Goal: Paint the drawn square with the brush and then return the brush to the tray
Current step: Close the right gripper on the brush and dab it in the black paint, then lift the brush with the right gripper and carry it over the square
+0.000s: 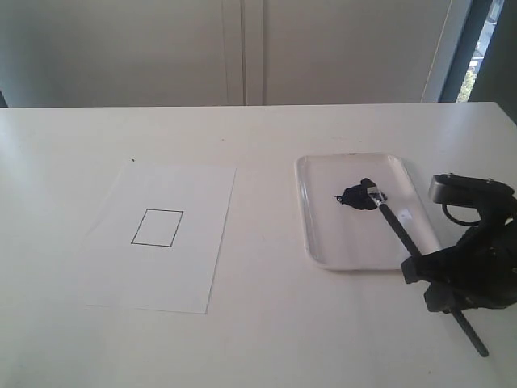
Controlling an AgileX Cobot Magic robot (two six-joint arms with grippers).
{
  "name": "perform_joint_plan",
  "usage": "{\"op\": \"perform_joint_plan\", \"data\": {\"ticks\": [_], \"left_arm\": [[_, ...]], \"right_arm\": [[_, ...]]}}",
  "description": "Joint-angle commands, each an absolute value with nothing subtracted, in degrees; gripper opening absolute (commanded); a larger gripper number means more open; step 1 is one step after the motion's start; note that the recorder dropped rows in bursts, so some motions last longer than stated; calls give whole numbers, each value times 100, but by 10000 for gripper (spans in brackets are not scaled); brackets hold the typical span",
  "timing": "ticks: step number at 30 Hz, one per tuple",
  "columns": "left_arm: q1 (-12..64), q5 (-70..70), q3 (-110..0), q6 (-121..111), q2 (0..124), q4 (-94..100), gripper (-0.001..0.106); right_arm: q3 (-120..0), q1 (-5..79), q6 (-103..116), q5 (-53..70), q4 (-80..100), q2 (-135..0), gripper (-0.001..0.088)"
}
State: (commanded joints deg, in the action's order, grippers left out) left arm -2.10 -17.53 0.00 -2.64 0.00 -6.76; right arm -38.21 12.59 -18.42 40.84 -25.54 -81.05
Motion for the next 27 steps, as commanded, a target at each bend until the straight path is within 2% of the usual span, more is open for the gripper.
{"op": "perform_joint_plan", "data": {"ticks": [27], "left_arm": [[-210, -1753, 0, -264, 0, -676, 0]], "right_arm": [[-3821, 1259, -2293, 4917, -3270, -6909, 0]]}}
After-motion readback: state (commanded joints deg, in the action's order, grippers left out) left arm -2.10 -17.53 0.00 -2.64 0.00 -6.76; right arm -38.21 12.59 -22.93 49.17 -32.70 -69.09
